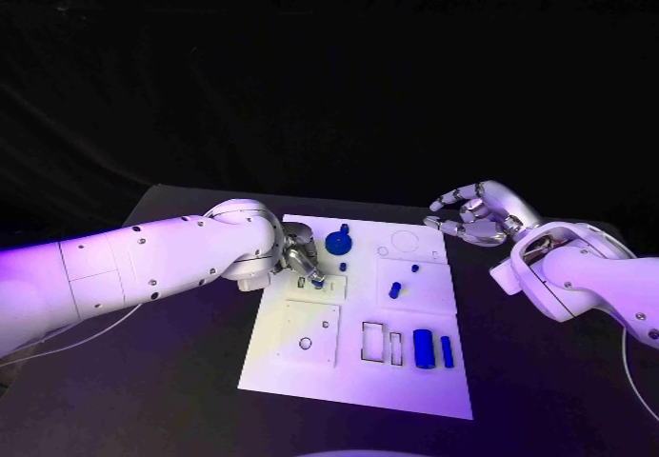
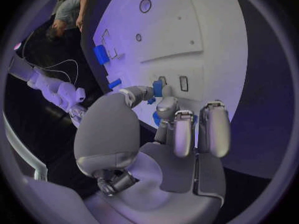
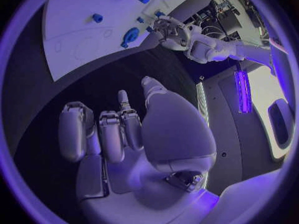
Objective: Assemble the parts on the task board
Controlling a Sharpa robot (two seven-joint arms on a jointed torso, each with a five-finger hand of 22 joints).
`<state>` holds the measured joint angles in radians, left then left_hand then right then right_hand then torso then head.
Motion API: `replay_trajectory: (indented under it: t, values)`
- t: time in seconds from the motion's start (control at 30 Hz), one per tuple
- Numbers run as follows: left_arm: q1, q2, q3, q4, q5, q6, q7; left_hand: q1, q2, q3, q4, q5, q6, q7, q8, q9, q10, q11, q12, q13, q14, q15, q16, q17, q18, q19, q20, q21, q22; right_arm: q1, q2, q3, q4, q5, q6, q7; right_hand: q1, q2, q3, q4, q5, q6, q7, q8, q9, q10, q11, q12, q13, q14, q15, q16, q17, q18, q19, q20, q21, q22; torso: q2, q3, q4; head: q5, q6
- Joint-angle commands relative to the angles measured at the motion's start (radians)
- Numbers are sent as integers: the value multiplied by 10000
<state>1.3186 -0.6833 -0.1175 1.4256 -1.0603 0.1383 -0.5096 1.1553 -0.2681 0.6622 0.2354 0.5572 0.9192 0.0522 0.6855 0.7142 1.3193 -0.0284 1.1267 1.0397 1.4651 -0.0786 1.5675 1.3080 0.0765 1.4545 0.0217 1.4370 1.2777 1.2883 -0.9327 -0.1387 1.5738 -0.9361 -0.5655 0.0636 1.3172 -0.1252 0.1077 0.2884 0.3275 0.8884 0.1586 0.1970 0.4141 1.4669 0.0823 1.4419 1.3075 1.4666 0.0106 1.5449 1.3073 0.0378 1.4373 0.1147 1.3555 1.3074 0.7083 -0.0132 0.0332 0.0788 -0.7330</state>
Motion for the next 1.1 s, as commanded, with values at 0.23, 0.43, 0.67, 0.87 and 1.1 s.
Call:
replay_trajectory:
  t: [0.23,0.43,0.67,0.87,1.1]
  values:
    - [-2,38,0,-22,-268,406,-105,63,49,2083,-2134,82,91,-10,55,22,75,14,57,-4,1057,-83,33,2628,-179,44,-11,62,4,-6,-3,0,10,-39,-38,77,-76,-22,-62,14,49,-51,-14,46,8,-12,-84,-27,1355,813,-87,-43,1601,194,-1,-70,-43,1024,-13,5,-8,20,4]
    - [-3,57,0,-54,-305,580,-125,64,46,2082,-2138,89,93,-11,55,23,78,13,59,-2,1057,-84,33,2628,-182,50,-10,69,20,-6,-1,0,8,-38,-34,77,-76,-22,-62,14,49,-51,-14,46,8,-12,-84,-27,1355,813,-87,-43,1601,194,-1,-70,-43,1024,-11,1,-6,7,17]
    - [-3,90,-1,-73,-342,674,-134,64,46,2082,-2138,89,93,-11,55,23,78,13,59,-2,1057,-84,33,2628,-182,50,-10,69,20,-6,2,0,5,-38,-28,74,-76,-22,-62,14,49,-51,-14,46,8,-12,-84,-27,1355,813,-87,-43,1601,194,-1,-70,-43,1024,-8,-3,-7,-3,22]
    - [-3,117,-1,-86,-354,690,-138,64,46,2082,-2138,89,93,-11,55,23,78,13,59,-2,1057,-84,33,2628,-182,50,-10,69,20,-6,5,0,5,-39,-25,72,-83,-20,-62,7,80,-52,-16,56,9,-16,-86,-32,1350,814,-88,-43,1604,194,1,-72,-43,1026,-10,0,1,-11,46]
    - [-3,165,0,-103,-355,691,-144,61,45,2081,-2141,104,98,-11,54,28,89,13,70,12,1057,-84,33,2628,-180,45,-8,65,9,-6,4,0,11,-39,-26,69,-82,-9,-51,-2,149,-57,-18,69,9,-16,-90,-32,1349,812,-91,-46,1595,195,0,-74,-50,1024,-4,3,-5,-20,48]
